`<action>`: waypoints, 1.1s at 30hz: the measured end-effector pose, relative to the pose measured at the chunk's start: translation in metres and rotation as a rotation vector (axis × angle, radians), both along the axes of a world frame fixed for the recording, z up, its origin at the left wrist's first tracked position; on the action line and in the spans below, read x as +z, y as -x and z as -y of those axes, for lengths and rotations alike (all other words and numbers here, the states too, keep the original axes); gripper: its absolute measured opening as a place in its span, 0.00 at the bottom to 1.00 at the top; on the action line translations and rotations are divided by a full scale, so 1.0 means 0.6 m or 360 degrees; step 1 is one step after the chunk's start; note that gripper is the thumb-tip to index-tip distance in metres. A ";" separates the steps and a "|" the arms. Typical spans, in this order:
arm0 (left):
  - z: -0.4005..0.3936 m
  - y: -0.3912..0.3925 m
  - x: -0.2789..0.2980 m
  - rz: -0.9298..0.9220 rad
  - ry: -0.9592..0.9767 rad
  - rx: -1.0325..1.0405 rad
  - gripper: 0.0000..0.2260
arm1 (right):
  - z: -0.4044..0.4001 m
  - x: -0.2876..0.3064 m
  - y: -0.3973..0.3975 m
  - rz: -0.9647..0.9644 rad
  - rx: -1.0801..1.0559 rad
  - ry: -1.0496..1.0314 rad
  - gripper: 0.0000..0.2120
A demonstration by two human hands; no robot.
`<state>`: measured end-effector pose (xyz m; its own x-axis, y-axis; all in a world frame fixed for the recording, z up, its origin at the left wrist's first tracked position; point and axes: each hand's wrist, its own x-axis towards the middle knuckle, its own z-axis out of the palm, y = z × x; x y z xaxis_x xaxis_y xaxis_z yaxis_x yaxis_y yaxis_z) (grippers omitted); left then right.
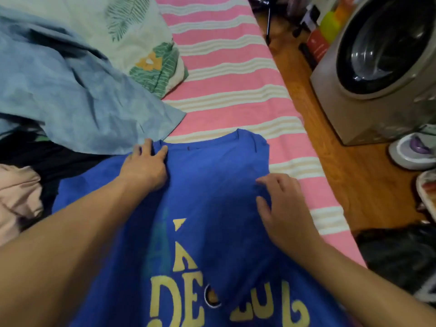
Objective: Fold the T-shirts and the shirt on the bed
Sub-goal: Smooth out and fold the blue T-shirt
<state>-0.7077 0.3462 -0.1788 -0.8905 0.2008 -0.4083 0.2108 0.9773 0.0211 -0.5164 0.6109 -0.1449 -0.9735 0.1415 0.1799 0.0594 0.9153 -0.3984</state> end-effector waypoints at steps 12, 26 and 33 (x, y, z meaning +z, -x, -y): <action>-0.108 -0.372 0.067 0.0817 -0.1517 0.2183 0.07 | -0.043 0.012 -0.660 0.0985 -0.1038 0.0291 0.24; -0.119 -0.344 0.127 0.0153 -0.1498 0.1200 0.07 | -0.025 0.131 -0.722 0.1171 -0.1124 0.0607 0.11; -0.051 -0.262 0.294 -0.0209 -0.1476 0.1001 0.09 | 0.138 0.235 -0.711 0.0847 -0.0362 0.0638 0.13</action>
